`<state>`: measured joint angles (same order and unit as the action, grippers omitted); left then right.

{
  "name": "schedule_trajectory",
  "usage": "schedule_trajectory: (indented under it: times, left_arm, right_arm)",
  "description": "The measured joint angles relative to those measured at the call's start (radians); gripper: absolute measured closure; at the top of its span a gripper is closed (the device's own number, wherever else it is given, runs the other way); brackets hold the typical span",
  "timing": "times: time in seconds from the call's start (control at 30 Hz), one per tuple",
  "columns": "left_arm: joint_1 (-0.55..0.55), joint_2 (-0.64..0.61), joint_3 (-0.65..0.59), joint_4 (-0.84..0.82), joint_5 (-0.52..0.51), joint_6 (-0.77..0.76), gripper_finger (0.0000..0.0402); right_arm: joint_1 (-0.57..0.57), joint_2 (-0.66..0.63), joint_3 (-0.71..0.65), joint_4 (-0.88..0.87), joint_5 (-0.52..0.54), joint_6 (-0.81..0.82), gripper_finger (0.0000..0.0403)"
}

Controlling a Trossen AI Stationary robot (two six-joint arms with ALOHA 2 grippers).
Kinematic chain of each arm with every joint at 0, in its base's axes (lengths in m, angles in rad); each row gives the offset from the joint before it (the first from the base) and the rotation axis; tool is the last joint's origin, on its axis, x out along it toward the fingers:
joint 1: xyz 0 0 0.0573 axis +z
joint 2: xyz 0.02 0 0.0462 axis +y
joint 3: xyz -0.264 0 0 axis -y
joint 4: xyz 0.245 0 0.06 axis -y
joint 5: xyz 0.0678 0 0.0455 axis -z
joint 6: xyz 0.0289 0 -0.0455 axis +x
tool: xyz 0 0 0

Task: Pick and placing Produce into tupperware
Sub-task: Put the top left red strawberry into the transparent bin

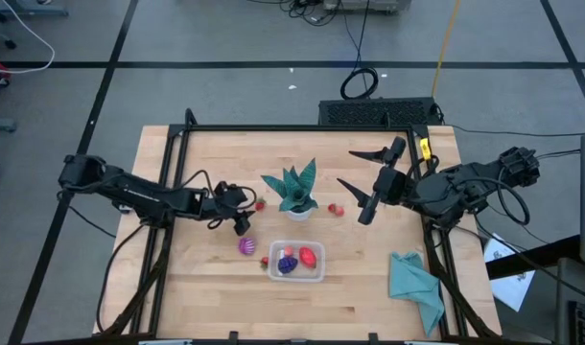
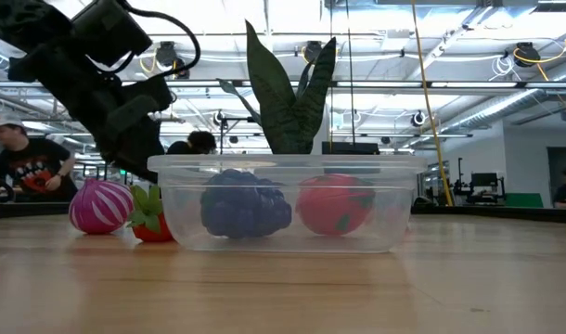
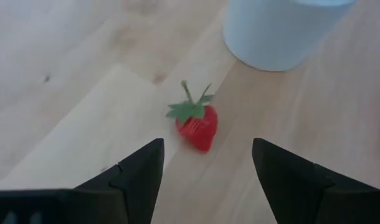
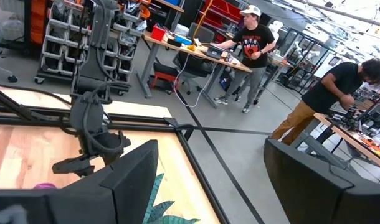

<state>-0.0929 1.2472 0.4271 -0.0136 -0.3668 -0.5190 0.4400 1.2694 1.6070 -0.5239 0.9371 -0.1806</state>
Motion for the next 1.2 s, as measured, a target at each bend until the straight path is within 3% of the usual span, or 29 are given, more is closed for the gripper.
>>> schedule_trajectory:
  times: [0.57, 0.9, 1.2]
  left_arm:
    - [-0.023, 0.038, -0.003, 0.067, -0.069, 0.006, 0.0151]
    - [-0.054, 0.037, -0.130, 0.300, -0.079, 0.010, 0.0151]
    - [-0.053, 0.043, -0.130, 0.294, -0.107, 0.038, 0.0151]
  right_arm:
    - [0.000, 0.000, 0.000, -0.003, 0.000, 0.000, 0.0122]
    - [0.000, 0.000, 0.000, -0.003, 0.000, 0.000, 0.0122]
    - [0.000, 0.000, 0.000, -0.003, 0.000, 0.003, 0.0122]
